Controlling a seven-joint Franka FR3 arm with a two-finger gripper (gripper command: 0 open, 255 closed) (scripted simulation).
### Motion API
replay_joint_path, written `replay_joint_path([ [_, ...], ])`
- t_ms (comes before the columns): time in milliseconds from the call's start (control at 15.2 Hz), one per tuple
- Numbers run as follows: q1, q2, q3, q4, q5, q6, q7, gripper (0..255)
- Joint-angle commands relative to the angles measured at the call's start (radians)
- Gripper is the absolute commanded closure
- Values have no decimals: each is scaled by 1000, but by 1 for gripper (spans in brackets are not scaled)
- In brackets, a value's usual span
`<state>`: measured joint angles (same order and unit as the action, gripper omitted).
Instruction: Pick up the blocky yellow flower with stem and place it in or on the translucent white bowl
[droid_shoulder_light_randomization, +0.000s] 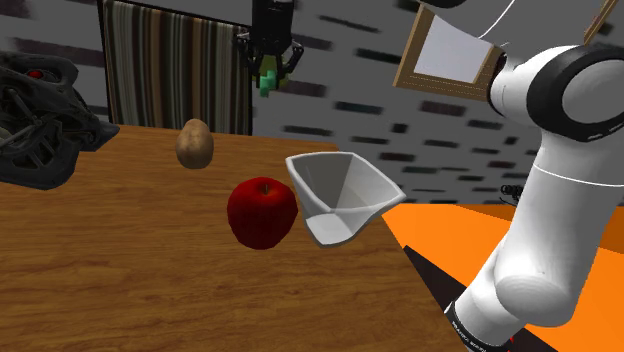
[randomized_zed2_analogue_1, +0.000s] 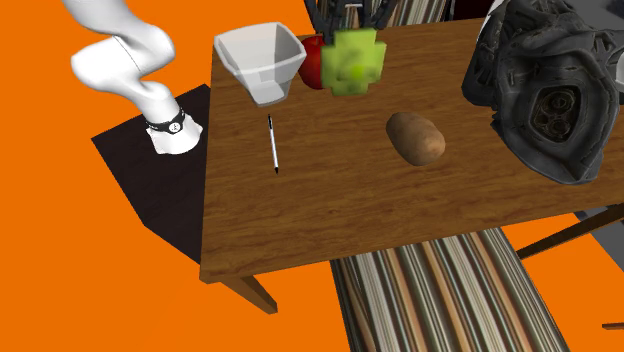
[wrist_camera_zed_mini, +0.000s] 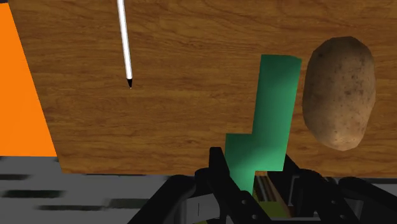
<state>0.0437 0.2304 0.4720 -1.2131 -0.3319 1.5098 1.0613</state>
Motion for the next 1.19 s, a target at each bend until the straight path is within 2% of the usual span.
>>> replay_joint_path([
  [0,-27,-110,7,-140,50,38,8,255],
  [198,-42,-245,7,-293,113,71,10,255],
  [462,-36,-409,-2,-458,187,91,10,255],
  [1122,45,-764,-21,-743,328,43,31,255],
])
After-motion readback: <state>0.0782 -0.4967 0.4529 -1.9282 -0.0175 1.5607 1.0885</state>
